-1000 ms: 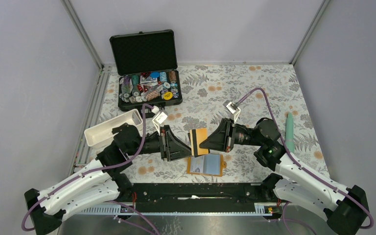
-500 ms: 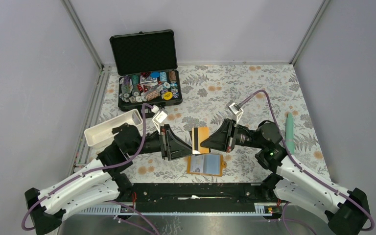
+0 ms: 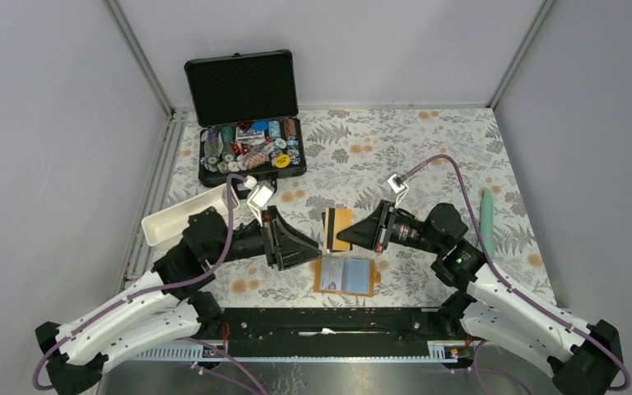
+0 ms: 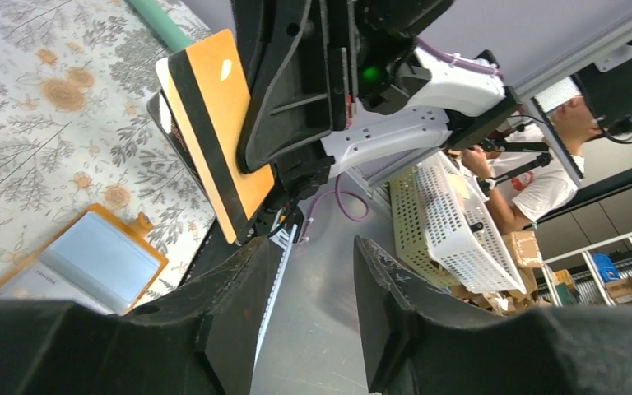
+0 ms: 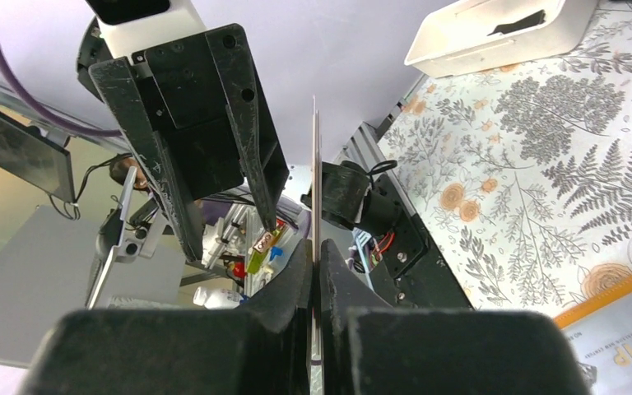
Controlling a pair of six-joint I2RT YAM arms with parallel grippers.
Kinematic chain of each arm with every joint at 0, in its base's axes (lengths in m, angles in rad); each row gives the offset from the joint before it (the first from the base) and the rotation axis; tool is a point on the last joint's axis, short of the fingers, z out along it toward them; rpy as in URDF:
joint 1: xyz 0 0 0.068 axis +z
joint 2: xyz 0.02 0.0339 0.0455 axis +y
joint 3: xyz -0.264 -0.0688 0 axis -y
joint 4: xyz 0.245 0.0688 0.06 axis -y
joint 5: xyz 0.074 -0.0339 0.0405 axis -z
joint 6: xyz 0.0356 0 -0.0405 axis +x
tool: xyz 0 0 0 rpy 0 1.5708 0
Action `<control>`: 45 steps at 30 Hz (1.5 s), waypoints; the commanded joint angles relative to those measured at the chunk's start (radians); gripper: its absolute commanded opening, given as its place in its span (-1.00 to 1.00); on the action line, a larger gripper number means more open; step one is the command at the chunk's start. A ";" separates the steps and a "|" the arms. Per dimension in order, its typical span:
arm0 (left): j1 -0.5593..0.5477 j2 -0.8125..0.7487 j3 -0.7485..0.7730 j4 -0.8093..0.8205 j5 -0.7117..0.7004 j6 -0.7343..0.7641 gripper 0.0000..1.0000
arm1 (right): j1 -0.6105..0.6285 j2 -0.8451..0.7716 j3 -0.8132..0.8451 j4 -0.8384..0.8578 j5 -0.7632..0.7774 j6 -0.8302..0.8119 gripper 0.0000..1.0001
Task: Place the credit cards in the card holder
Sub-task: Place the credit card in the storage box.
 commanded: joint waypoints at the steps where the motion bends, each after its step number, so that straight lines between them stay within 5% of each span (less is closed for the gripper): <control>1: -0.004 0.051 0.065 -0.032 -0.068 0.010 -0.08 | 0.003 -0.010 0.028 -0.009 0.031 -0.048 -1.00; 10: -0.004 0.122 0.095 -0.108 -0.138 0.003 0.04 | 0.003 0.010 0.021 0.002 0.012 -0.047 -1.00; 17: -0.004 0.135 0.049 -0.024 -0.118 -0.038 -0.25 | 0.002 0.011 0.012 0.026 -0.006 -0.024 -1.00; 28: -0.004 0.163 0.002 0.092 -0.067 -0.096 -0.41 | 0.002 0.022 0.007 0.063 -0.040 -0.001 -1.00; 36: -0.005 0.148 -0.048 0.174 -0.050 -0.141 -1.00 | 0.002 0.024 -0.002 0.052 -0.083 -0.005 -1.00; 40: -0.005 0.125 -0.085 0.206 -0.058 -0.163 -1.00 | 0.003 -0.003 -0.018 0.038 -0.104 -0.010 -0.54; 45: -0.004 0.090 -0.088 0.204 -0.069 -0.163 -1.00 | 0.001 -0.052 -0.035 0.029 -0.126 -0.013 -0.21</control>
